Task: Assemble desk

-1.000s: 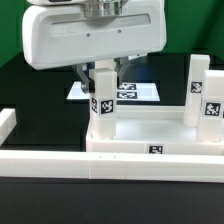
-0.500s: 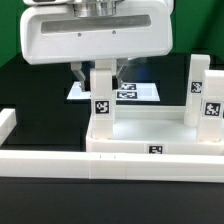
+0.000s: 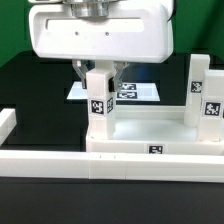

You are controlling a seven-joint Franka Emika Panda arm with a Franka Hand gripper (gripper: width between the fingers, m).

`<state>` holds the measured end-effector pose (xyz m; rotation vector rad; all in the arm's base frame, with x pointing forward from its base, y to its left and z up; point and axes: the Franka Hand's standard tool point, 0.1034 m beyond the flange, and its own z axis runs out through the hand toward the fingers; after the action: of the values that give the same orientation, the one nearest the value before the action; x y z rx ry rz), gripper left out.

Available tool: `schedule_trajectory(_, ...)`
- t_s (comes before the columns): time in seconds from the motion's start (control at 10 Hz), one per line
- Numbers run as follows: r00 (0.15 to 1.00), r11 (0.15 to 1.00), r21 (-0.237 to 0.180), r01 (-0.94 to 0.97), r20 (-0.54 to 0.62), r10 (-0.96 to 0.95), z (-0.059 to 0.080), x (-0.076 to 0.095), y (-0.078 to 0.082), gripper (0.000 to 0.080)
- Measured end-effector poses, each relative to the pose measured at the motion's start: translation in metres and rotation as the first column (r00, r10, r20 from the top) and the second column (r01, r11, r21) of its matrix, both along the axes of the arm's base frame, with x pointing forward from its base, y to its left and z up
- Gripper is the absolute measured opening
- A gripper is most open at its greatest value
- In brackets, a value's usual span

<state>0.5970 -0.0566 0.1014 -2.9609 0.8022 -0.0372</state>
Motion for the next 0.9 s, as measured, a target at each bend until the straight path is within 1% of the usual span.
schedule_trajectory(0.3,0.990,0.990,0.005,0.143,-0.009,-0.143,0.0000,0.0001,0.0005,0.0290)
schedule_trajectory(0.5,0.993,0.993,0.005,0.121,-0.008,-0.121,-0.0002,0.0000,0.0005,0.0290)
schedule_trajectory(0.6,0.994,0.994,0.004,0.110,-0.008,-0.110,-0.0002,0.0000,0.0004,0.0449)
schedule_trajectory(0.7,0.997,0.997,0.003,0.082,-0.006,-0.082,-0.0002,-0.0001,0.0003,0.0576)
schedule_trajectory(0.8,1.000,1.000,-0.003,-0.029,0.001,0.029,-0.0002,-0.0001,0.0002,0.0627)
schedule_trajectory(0.9,0.991,0.991,-0.011,-0.135,0.006,0.135,-0.0003,-0.0001,0.0008,0.0627)
